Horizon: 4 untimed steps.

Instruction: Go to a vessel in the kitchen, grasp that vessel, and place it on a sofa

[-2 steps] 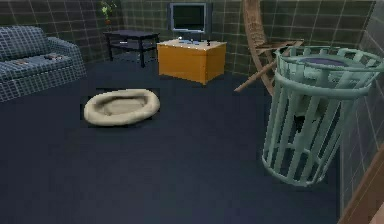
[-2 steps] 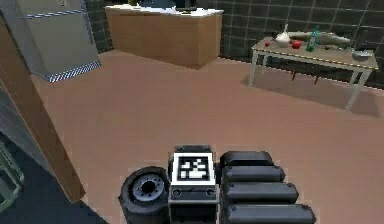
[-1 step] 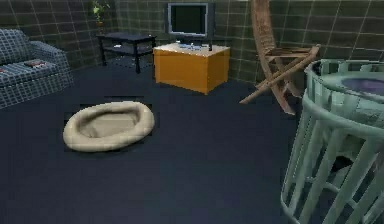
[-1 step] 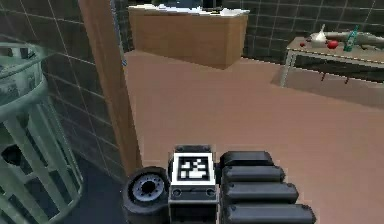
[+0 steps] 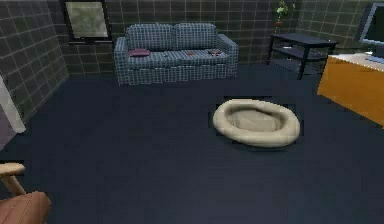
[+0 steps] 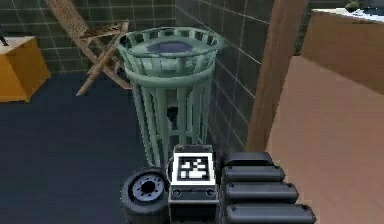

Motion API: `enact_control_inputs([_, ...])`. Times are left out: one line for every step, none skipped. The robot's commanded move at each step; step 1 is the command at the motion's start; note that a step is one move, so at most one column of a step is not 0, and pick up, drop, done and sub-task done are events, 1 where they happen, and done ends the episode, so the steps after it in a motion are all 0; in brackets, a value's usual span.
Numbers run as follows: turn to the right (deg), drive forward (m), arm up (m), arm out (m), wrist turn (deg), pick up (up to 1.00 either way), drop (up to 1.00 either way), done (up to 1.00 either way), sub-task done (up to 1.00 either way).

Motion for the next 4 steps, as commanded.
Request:
enact_control_inputs([-12.0, 0.00, 0.00, 0.00, 0.0, 0.00, 0.00, 0.00, 0.00])
enact_control_inputs([0.0, 0.45, 0.00, 0.00, 0.0, 0.00, 0.00, 0.00, 0.00])
enact_control_inputs([3.0, 0.00, 0.00, 0.00, 0.0, 0.00, 0.00, 0.00, 0.00])
enact_control_inputs([0.0, 1.00, 0.00, 0.00, 0.0, 0.00, 0.00, 0.00, 0.00])
